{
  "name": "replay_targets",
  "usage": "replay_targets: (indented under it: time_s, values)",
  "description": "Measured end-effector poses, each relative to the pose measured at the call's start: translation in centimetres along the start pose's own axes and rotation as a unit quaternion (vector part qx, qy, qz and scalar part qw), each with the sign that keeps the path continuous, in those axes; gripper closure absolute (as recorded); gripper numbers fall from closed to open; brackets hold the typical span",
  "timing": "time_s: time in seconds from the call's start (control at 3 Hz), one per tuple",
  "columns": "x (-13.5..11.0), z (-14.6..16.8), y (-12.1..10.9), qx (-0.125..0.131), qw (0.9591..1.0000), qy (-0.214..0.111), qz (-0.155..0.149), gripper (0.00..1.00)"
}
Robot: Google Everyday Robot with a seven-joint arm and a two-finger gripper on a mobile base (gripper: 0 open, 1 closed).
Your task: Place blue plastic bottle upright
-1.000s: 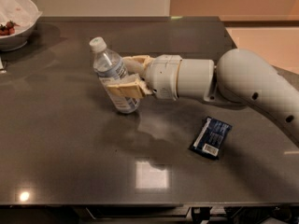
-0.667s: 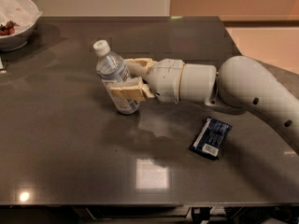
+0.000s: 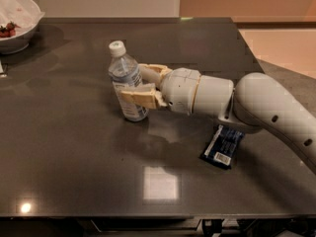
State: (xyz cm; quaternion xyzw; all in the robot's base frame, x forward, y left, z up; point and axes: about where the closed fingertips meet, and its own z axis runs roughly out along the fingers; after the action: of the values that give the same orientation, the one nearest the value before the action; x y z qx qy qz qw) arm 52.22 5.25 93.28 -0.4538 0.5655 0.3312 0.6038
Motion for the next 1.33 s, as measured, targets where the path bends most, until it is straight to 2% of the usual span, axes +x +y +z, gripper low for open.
replay_targets:
  time_s: [0.67,1.0,1.33]
  values:
    - [0.0,-0.6,0.0,0.012,0.9991,-0.013,0.039,1.0]
    - [0.4,-0.7,-0.1,0.013,0.9981,-0.016,0.058,0.82]
    - [0.9,-0.7,-0.2,0.015,0.9976,-0.018,0.066,0.58]
